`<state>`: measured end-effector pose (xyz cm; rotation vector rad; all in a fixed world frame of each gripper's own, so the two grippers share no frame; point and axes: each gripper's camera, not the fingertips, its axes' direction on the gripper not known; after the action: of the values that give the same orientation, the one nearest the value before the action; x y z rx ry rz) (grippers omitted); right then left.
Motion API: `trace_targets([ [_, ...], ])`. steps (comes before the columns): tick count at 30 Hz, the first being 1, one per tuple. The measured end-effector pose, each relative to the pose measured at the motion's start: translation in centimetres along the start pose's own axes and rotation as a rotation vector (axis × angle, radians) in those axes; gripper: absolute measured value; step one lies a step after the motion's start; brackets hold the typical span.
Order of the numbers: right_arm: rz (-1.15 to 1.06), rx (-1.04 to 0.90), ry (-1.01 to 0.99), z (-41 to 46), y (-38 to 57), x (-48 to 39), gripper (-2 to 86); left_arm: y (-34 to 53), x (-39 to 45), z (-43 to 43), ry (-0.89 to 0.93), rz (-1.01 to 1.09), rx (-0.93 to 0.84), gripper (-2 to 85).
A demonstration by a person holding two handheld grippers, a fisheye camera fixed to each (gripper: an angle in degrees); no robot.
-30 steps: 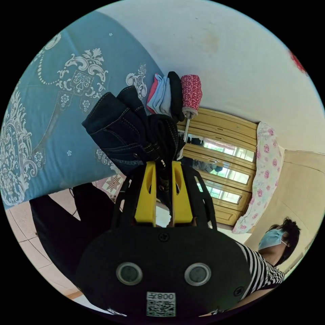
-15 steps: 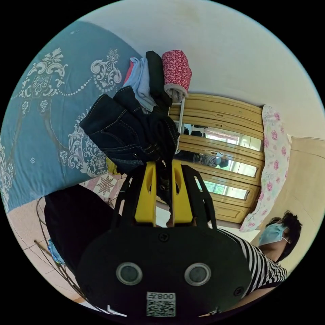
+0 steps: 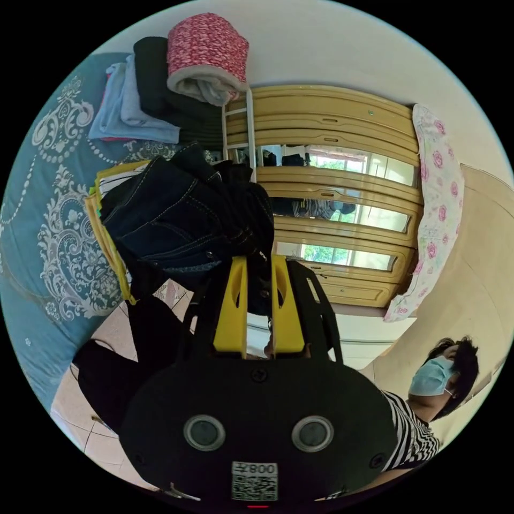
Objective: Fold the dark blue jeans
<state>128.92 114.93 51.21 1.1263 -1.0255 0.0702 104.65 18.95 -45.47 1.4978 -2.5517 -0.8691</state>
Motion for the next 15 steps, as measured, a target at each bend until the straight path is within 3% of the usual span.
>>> trace_targets([
  [7, -0.147, -0.002, 0.025, -13.5, -10.6, -4.3, -0.1, -11.8, -4.5, 6.2, 0.021, 0.111, 0.015, 6.7],
  [15, -0.381, -0.005, 0.183, -24.6, -22.5, -13.2, -0.1, -25.2, -8.8, 11.3, 0.111, 0.228, 0.082, 6.6],
])
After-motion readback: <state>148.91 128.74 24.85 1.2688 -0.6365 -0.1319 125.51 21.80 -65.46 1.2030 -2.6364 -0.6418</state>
